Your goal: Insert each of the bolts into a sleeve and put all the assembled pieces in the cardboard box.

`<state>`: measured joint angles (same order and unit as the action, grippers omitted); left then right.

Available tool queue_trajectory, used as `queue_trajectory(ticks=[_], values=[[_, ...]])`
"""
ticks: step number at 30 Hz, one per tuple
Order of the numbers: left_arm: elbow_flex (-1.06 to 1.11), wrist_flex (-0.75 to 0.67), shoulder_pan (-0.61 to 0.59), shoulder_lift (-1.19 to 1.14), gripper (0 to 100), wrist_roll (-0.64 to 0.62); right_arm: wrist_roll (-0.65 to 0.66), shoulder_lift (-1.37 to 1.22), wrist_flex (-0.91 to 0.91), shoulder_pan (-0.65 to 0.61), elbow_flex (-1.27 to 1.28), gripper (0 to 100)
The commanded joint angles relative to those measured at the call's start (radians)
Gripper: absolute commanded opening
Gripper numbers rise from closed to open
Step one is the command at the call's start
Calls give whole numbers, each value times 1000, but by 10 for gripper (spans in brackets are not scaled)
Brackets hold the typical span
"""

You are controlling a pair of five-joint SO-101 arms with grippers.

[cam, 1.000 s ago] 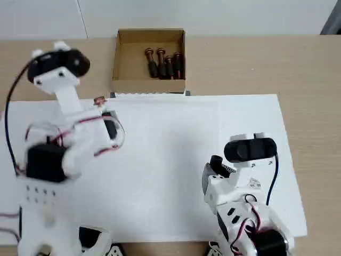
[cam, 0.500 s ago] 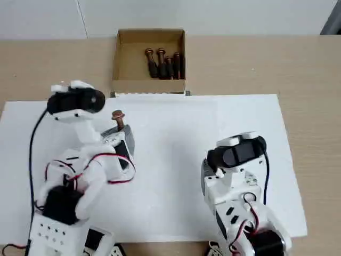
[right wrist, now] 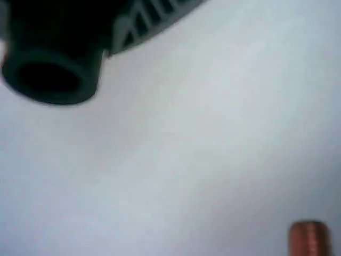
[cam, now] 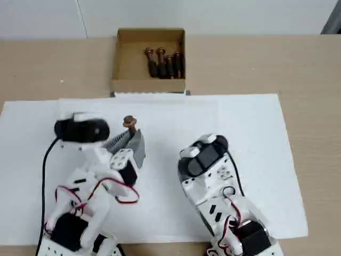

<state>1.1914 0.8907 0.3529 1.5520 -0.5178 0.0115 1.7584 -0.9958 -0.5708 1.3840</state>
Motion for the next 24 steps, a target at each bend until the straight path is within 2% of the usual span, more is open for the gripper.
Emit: queue_trajectory(ticks=[1, 5, 9, 12, 17, 24], values=[[27, -32, 6, 130, 5, 11, 21, 7, 85, -36, 3, 4], [76, -32, 20, 265, 5, 9, 83, 7, 139, -62, 40, 4], [87, -35, 75, 265, 5, -9, 112, 7, 222, -96, 83, 4], [91, -95, 86, 265, 5, -51, 155, 7, 260, -136, 112, 4], [117, -195, 87, 262, 5, -52, 199, 7, 320, -148, 150, 4], [208, -261, 87, 262, 5, -55, 210, 7, 334, -148, 147, 4]])
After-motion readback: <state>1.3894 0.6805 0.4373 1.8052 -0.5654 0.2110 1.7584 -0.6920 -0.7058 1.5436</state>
